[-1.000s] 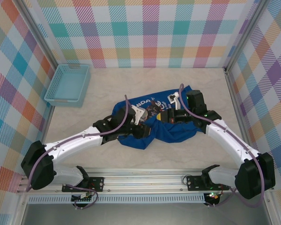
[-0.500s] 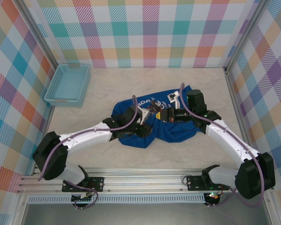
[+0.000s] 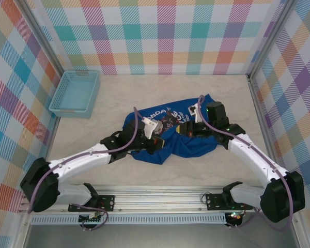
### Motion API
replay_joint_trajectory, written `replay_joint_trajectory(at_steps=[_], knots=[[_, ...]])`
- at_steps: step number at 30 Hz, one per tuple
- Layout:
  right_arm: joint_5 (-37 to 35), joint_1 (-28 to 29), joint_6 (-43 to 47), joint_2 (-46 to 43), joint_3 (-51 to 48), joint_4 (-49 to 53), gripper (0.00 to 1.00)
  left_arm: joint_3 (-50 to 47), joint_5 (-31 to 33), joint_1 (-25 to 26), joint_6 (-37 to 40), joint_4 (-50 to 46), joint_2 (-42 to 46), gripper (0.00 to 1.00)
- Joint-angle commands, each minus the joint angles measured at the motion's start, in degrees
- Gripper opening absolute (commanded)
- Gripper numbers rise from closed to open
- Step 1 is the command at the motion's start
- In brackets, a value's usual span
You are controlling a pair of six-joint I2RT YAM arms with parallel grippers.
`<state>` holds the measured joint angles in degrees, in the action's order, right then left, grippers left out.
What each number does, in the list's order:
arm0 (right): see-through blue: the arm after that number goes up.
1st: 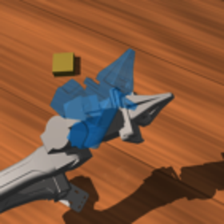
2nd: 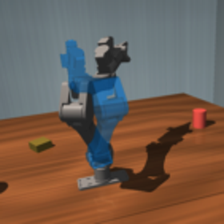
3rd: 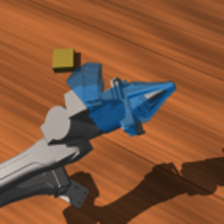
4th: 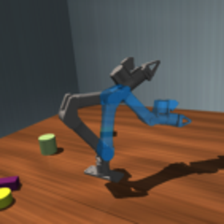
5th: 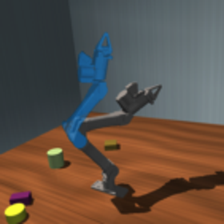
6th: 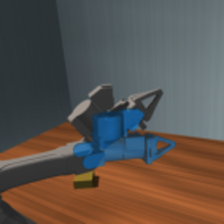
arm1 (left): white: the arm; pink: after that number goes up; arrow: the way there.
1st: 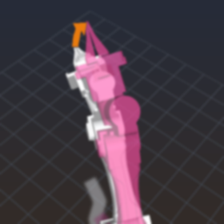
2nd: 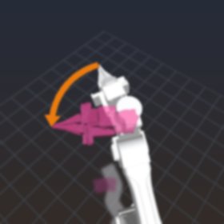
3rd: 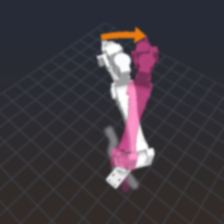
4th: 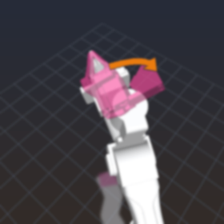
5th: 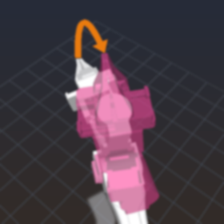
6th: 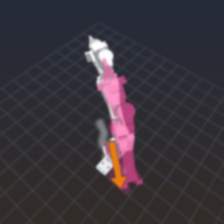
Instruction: Fold the inside-out t-shirt
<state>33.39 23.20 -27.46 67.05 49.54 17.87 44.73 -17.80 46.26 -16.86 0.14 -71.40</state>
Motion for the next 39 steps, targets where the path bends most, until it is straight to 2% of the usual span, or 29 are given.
replay_joint_trajectory(at_steps=[1,7,12,17,23,30,39], knots=[[-2.7,-0.3,2.1,-1.1,-0.1,1.3,0.0,-2.7,-8.7,-2.2,-2.5,6.2,3.0,0.0],[-12.6,-0.3,4.4,-0.9,3.2,8.9,0.0,-6.6,-17.1,-5.3,-5.3,11.3,8.2,0.0],[-17.3,-0.3,8.3,1.4,7.5,15.9,0.0,-8.9,-23.0,-9.3,-9.7,16.9,13.3,0.0],[-19.4,-0.4,11.2,2.7,11.0,20.5,0.0,-9.6,-23.0,-11.8,-8.6,14.0,14.5,0.0],[-11.2,-3.5,11.1,2.7,12.9,20.9,0.0,-8.2,-19.9,-11.8,-3.3,6.3,8.9,0.0],[-19.0,-5.9,13.4,3.2,14.1,26.3,0.0,-11.2,-19.1,-11.9,-6.4,12.0,11.9,0.0],[-16.7,-5.7,13.2,5.7,11.6,23.8,0.0,-12.3,-19.6,-12.4,-16.1,21.8,14.3,0.0]])
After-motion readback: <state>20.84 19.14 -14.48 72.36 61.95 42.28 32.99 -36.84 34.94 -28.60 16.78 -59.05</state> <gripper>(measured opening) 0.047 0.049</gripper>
